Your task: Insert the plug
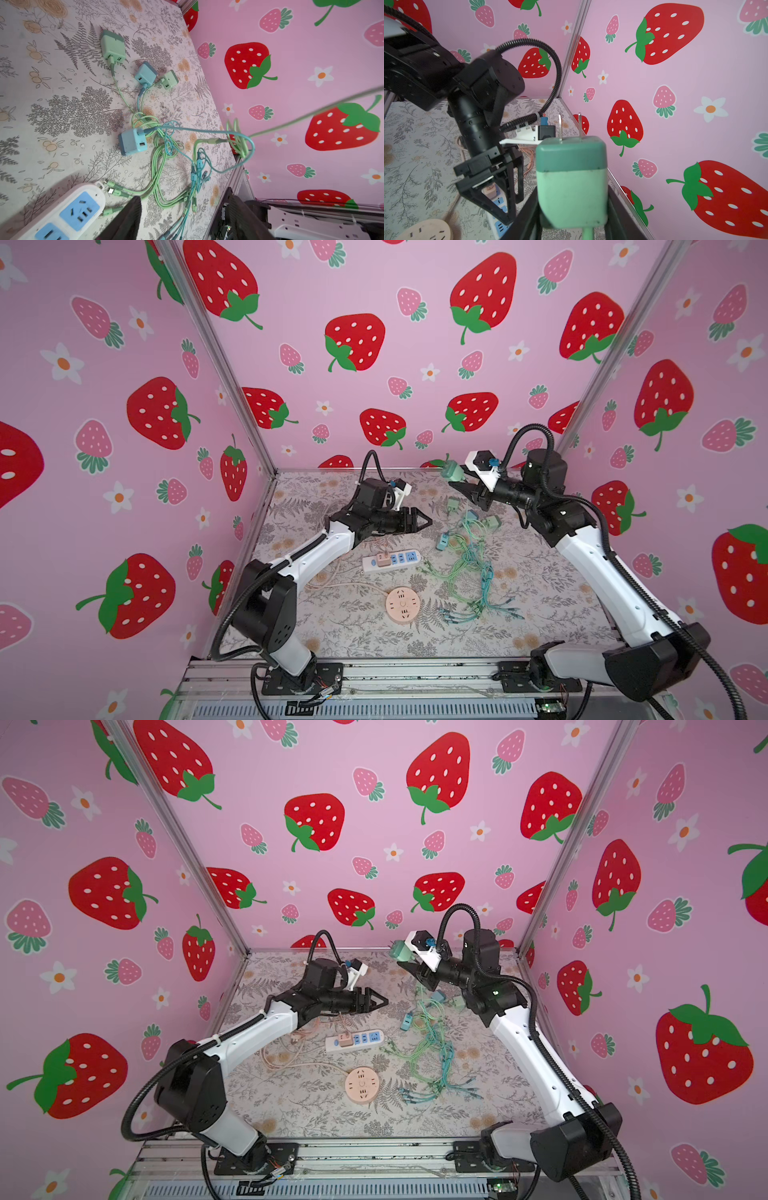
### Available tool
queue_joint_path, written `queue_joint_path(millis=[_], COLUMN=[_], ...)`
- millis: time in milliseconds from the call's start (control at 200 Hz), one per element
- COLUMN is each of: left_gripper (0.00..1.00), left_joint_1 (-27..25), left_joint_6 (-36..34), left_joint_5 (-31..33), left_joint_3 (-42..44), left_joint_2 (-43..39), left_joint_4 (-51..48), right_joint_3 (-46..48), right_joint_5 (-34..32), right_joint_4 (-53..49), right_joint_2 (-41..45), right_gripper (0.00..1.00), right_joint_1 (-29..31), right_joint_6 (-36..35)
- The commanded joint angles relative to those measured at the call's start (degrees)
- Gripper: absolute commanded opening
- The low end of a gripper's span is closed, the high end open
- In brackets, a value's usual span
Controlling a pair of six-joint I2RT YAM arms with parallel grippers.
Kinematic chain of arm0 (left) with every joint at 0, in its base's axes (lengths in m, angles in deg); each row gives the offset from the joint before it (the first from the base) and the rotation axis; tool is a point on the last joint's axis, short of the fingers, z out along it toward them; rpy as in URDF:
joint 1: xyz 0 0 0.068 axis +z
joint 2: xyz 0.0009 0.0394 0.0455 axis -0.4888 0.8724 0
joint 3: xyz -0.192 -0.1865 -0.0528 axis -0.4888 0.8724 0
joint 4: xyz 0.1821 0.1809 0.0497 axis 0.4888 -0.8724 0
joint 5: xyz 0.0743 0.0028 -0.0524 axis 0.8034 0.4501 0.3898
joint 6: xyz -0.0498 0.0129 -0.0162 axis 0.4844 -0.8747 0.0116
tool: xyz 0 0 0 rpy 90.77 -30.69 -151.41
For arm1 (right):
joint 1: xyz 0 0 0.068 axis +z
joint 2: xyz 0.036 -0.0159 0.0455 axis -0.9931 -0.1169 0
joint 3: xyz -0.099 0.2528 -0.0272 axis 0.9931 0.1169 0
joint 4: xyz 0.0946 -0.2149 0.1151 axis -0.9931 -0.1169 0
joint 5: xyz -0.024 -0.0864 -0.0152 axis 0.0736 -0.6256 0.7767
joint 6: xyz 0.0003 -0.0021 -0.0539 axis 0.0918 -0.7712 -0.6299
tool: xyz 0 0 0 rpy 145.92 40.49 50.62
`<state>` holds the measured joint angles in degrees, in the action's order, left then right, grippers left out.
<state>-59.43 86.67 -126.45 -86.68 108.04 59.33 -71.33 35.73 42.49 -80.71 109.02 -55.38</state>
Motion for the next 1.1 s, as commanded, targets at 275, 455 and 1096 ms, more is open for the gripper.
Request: queue_joint_path(millis=[275, 455, 1096], left_gripper=[0.59, 0.53, 0.54], left_joint_1=[-7.34, -7.87, -12.08], left_joint_6=[-17.25, -20.95, -26.98], left_joint_5=[6.57, 2.8, -0.44], left_joint_3=[-15.82, -12.51, -11.56], left_joint_2=[14.17, 14.6, 20.15], left_joint_4=[-2.47, 2.64, 21.14], right_joint_3=[2.07, 2.85, 4.08], right_joint_5=[-0.03, 0.07, 1.56], right_joint_4=[1.18, 1.15, 1.51], right_joint_2=[5.16, 5.79, 8.45], right_gripper=[0.19, 0.19, 0.19], right_joint_1=[-1.54, -2.16, -3.54], right_joint_6=[0.78, 1.17, 2.78])
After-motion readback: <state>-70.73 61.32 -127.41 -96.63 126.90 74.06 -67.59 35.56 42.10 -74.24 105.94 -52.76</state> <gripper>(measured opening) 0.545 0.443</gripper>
